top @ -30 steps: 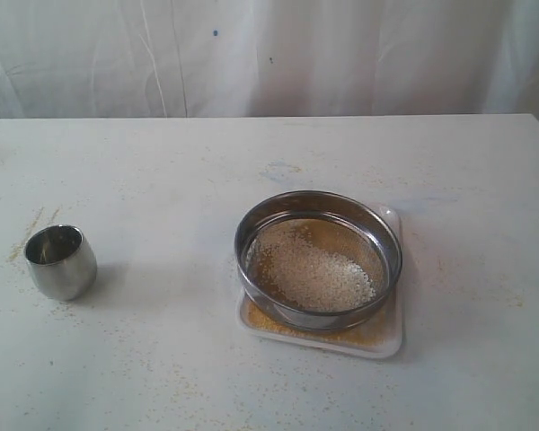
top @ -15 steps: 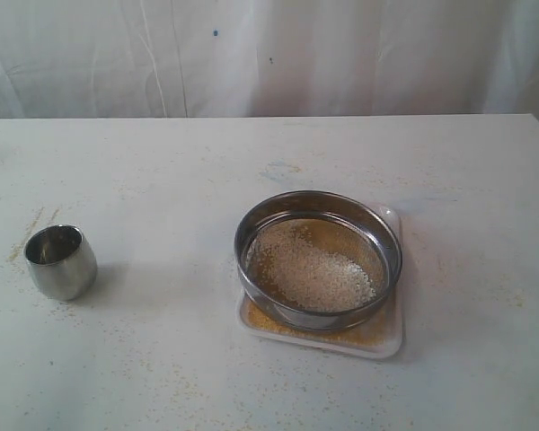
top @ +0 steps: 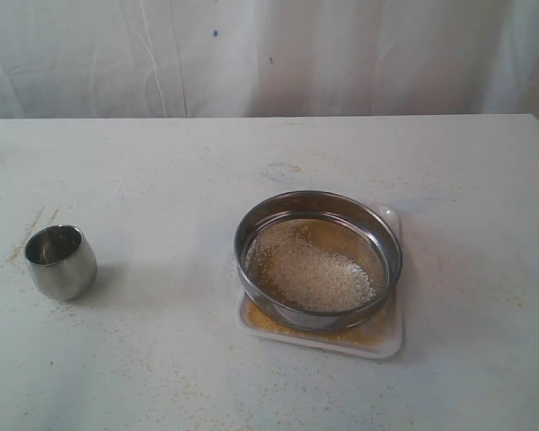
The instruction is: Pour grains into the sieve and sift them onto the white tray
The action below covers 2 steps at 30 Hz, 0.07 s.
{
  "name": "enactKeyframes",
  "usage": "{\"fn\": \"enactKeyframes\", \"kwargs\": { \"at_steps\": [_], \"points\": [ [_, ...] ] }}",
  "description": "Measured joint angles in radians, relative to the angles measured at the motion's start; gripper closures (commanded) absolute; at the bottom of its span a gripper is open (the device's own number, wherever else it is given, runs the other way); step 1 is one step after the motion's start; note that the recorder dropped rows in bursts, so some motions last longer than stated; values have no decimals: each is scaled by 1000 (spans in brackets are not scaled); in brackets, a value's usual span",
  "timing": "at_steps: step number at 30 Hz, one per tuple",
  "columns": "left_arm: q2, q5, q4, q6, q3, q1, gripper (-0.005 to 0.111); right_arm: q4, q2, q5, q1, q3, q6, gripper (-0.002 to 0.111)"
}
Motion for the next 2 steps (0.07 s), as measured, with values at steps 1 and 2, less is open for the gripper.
{"fn": "enactKeyframes", "kwargs": {
  "at_steps": [1,2],
  "points": [
    [0,0,0,0,0,0,107,0,0,0,0,0,0,108],
    [0,0,0,0,0,0,107,0,0,0,0,0,0,108]
  ]
}}
